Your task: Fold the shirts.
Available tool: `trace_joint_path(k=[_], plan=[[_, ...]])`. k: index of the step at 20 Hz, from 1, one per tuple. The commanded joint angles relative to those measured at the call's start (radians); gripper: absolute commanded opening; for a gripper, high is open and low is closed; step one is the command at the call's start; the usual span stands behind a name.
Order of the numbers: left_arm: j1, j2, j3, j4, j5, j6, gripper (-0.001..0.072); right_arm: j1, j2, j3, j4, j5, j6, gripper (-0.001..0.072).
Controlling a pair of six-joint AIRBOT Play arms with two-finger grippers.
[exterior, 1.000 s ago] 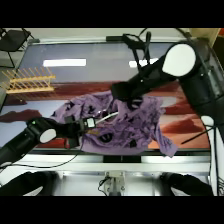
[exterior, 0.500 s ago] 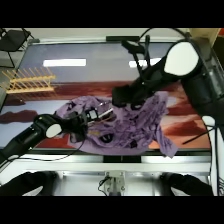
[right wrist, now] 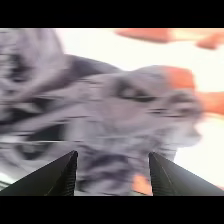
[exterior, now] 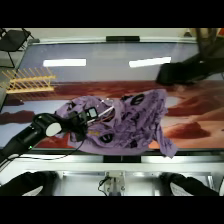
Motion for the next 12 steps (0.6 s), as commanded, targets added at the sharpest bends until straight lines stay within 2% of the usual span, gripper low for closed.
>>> trace_joint_path(k=[1, 3, 4, 5, 8, 12], plan=[[0.004, -0.001, 0.006, 0.002, -0.075, 0.037, 0.005, -0.143, -0.045, 0.006, 0.026, 0.053, -0.5, 0.0555], [0.005, -0.001, 0.006, 0.008, -0.087, 0.048, 0.005, -0.143, -0.098, 0.006, 0.17, 0.073, -0.969, 0.0555], [0.005, -0.001, 0.006, 0.008, -0.088, 0.056, 0.005, -0.138, -0.131, 0.006, 0.219, 0.102, -1.135, 0.0555], [0.006, -0.001, 0.006, 0.008, -0.088, 0.056, 0.0051, -0.127, -0.16, 0.006, 0.224, 0.109, -1.181, 0.0555], [0.034, -0.002, 0.006, 0.0, -0.091, 0.064, 0.005, -0.094, -0.238, 0.006, 0.246, 0.109, -1.197, 0.0555], [0.082, -0.002, 0.006, -0.008, -0.097, 0.09, 0.005, -0.021, -0.304, 0.006, 0.142, 0.106, -1.276, 0.0555]])
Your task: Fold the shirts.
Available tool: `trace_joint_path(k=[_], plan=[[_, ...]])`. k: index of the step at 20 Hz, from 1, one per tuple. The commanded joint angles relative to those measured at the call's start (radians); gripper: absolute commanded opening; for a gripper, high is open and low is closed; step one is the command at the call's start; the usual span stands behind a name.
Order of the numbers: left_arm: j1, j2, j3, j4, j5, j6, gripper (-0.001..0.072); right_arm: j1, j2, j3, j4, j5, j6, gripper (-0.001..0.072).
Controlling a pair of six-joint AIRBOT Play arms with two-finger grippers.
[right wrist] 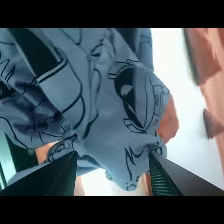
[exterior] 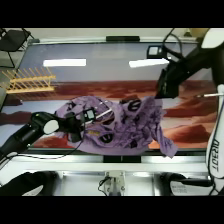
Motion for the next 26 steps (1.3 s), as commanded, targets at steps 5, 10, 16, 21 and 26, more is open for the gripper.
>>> trace_joint_path(k=[5, 10, 16, 21, 26], plan=[[0.027, -0.013, 0.001, -0.006, -0.006, 0.04, 0.005, 0.044, -0.095, 0.001, -0.063, -0.035, -0.183, 0.0555], [0.027, -0.017, 0.002, -0.029, 0.016, 0.046, 0.005, 0.044, -0.156, 0.001, -0.033, -0.034, -0.187, 0.0555], [0.027, -0.066, 0.047, -0.039, 0.052, 0.047, 0.005, 0.044, -0.175, 0.001, 0.031, -0.003, -0.179, 0.035], [0.036, -0.105, 0.095, -0.036, 0.132, 0.068, 0.0054, 0.063, -0.175, 0.001, 0.085, 0.021, -0.06, 0.0097], [0.116, -0.105, 0.131, 0.098, 0.18, 0.034, 0.0633, 0.072, -0.117, 0.001, 0.109, 0.021, 0.068, 0.0094]])
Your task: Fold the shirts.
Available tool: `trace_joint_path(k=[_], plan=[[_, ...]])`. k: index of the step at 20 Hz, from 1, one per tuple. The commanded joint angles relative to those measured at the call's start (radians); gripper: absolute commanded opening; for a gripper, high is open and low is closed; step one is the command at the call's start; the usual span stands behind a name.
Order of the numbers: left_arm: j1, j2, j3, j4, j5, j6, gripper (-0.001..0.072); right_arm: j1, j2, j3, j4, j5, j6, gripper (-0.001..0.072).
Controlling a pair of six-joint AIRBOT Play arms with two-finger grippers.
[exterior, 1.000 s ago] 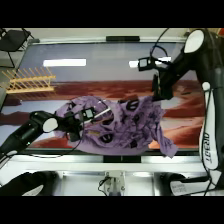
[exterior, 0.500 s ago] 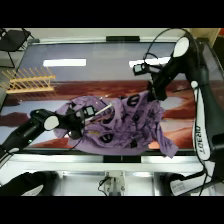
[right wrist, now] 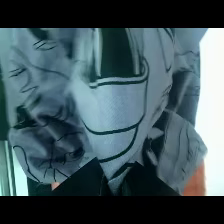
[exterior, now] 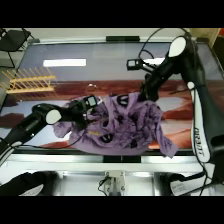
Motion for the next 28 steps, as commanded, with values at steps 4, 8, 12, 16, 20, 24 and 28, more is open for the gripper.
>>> trace_joint_path(k=[4, 8, 12, 16, 20, 24, 28], plan=[[0.182, 0.012, 0.127, 0.13, -0.05, -0.072, 0.0687, 0.003, 0.101, 0.0, 0.01, 0.019, 0.078, 0.0091], [0.343, 0.091, 0.21, 0.13, -0.138, -0.215, 0.0681, 0.003, 0.171, 0.0, 0.011, 0.012, 0.179, 0.0091], [0.555, 0.174, 0.187, 0.018, -0.288, -0.597, 0.048, 0.003, 0.264, 0.0, 0.01, 0.003, 0.264, 0.009], [0.653, 0.172, -0.082, -0.467, -0.282, -0.601, 0.0481, 0.003, 0.333, 0.0, 0.01, 0.001, 0.327, 0.0091], [0.503, 0.109, -0.283, -0.971, -0.041, -0.457, 0.0545, 0.003, 0.354, 0.0, 0.011, 0.002, 0.36, 0.0091], [0.272, -0.038, -0.232, -1.165, 0.139, -0.4, 0.0545, 0.003, 0.354, 0.0, 0.01, 0.004, 0.372, 0.0091], [0.196, -0.153, -0.1, -1.191, 0.175, -0.381, 0.0543, 0.003, 0.354, 0.0, 0.01, 0.012, 0.378, 0.0091]])
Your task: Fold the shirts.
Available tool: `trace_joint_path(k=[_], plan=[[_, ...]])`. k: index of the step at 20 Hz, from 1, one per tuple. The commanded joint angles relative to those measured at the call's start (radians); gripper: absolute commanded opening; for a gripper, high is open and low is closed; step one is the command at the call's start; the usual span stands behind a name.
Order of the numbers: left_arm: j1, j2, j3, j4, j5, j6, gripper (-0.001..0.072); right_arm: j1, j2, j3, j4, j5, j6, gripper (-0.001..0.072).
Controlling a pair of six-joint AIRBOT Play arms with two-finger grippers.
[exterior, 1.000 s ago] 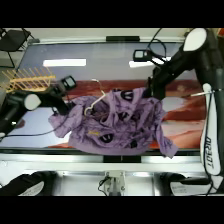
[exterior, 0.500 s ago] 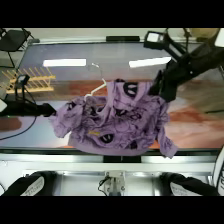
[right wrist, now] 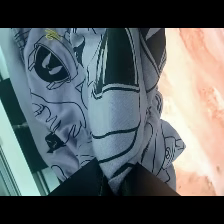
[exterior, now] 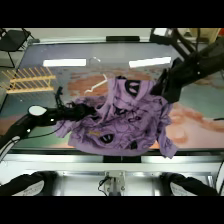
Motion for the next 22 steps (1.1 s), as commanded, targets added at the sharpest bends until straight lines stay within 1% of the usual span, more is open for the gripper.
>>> trace_joint_path(k=[1, 3, 7, 8, 9, 10, 12, 15, 17, 18, 20, 22], plan=[[-0.062, -0.087, 0.085, -0.087, 0.065, 0.032, 0.0543, 0.0, 0.002, 0.001, 0.0, 0.013, 0.01, 0.0091], [-0.058, -0.1, 0.103, -0.087, 0.064, 0.049, 0.0543, 0.0, 0.002, 0.001, 0.0, 0.013, 0.01, 0.0091], [-0.075, -0.113, 0.108, -0.103, 0.061, 0.05, 0.0536, 0.0, 0.002, 0.001, 0.0, 0.013, 0.01, 0.0091], [-0.071, -0.108, 0.114, -0.106, 0.06, 0.056, 0.051, 0.0, 0.002, 0.001, 0.0, 0.013, 0.01, 0.0091], [-0.063, -0.105, 0.125, -0.106, 0.06, 0.058, 0.0508, 0.0, 0.002, 0.001, 0.0, 0.013, 0.01, 0.0091], [-0.055, -0.104, 0.14, -0.105, 0.049, 0.064, 0.0508, 0.0, 0.002, 0.001, 0.0, 0.013, 0.01, 0.0091], [-0.046, -0.106, 0.149, -0.101, 0.011, 0.072, 0.0445, 0.0, 0.002, 0.001, 0.0, 0.013, 0.01, 0.0091], [-0.047, -0.121, 0.147, -0.032, -0.098, 0.071, 0.0445, 0.0, 0.002, 0.001, -0.001, 0.013, 0.01, 0.0092], [-0.047, -0.121, 0.147, 0.011, -0.097, 0.07, 0.044, 0.0, 0.002, 0.001, 0.0, 0.013, 0.01, 0.0092], [-0.047, -0.124, 0.148, 0.011, -0.083, 0.07, 0.0408, 0.0, 0.002, 0.001, 0.0, 0.013, 0.01, 0.0092], [-0.051, -0.136, 0.148, 0.01, -0.06, 0.07, 0.0399, 0.0, 0.002, 0.001, 0.0, 0.013, 0.01, 0.0092], [-0.053, -0.158, 0.148, 0.011, -0.06, 0.07, 0.026, 0.0, 0.002, 0.001, 0.0, 0.013, 0.01, 0.0091]])
